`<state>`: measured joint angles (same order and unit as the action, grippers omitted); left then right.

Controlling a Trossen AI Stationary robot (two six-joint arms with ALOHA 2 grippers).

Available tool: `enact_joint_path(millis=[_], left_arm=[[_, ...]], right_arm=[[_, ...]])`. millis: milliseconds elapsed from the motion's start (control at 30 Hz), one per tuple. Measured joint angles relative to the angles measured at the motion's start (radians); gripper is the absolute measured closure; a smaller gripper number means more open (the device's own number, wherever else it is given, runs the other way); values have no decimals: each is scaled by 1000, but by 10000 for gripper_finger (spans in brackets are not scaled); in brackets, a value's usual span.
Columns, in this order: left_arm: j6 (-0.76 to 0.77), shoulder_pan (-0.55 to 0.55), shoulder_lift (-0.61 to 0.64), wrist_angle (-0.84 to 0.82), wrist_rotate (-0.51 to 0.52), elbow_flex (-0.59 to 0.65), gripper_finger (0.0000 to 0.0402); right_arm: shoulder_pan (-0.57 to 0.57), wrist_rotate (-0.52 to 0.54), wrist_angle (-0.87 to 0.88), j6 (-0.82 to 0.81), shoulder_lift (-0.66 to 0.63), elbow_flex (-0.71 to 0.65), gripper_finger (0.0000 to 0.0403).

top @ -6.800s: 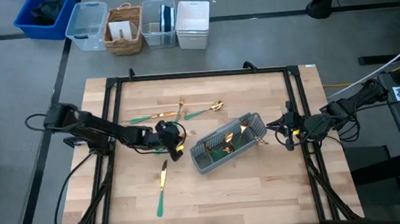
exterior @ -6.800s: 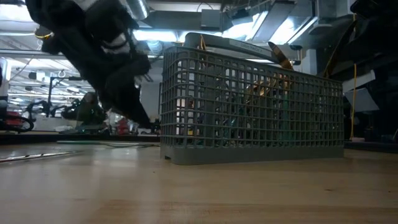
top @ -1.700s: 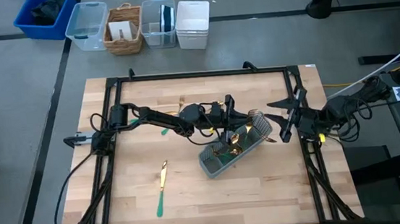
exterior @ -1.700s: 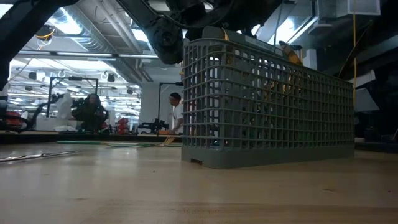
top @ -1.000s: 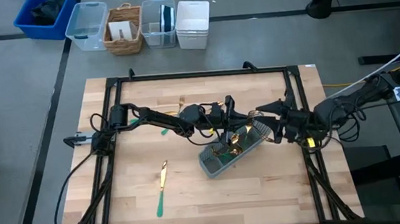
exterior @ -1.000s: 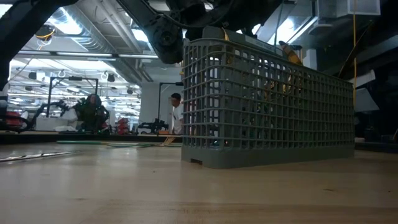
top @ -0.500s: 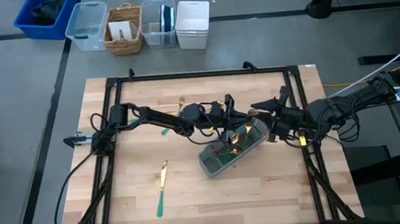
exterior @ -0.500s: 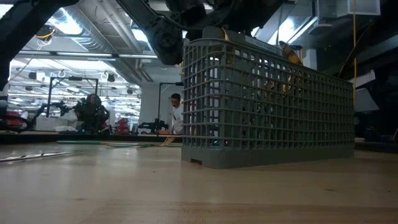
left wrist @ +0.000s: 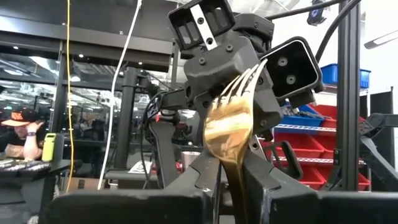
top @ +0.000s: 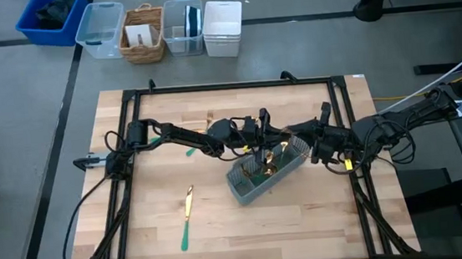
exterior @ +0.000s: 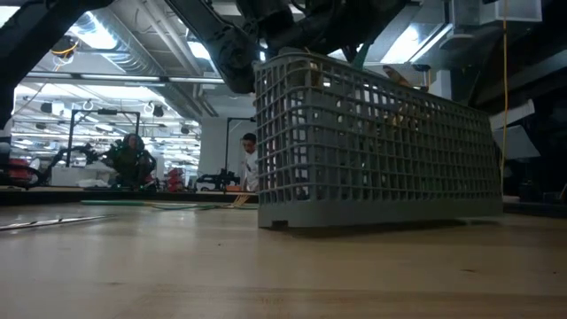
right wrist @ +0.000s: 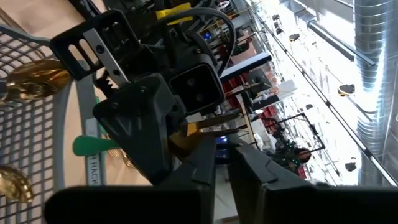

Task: Sort silverware
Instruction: Put the gold fork into the gray silverware organizer

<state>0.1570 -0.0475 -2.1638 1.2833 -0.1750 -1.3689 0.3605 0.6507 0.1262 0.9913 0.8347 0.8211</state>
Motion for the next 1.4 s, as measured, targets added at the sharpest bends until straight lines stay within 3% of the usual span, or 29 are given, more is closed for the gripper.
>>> enact_joint_path(millis=[233,767,1000,1400], left_arm=[[0,0,0,1,1,0,377],[46,7,0,7,-28,-1,377],[46,27,0,9,-62,-4,356],[48,50,0,16,-51,-4,329]], right_arm=[[0,-4,4,-2,-1,0,388],[2,-47,6,-23,-2,0,388],[114,-25,15,-26,-34,-2,388],[247,134,35,-68,-42,-2,389]])
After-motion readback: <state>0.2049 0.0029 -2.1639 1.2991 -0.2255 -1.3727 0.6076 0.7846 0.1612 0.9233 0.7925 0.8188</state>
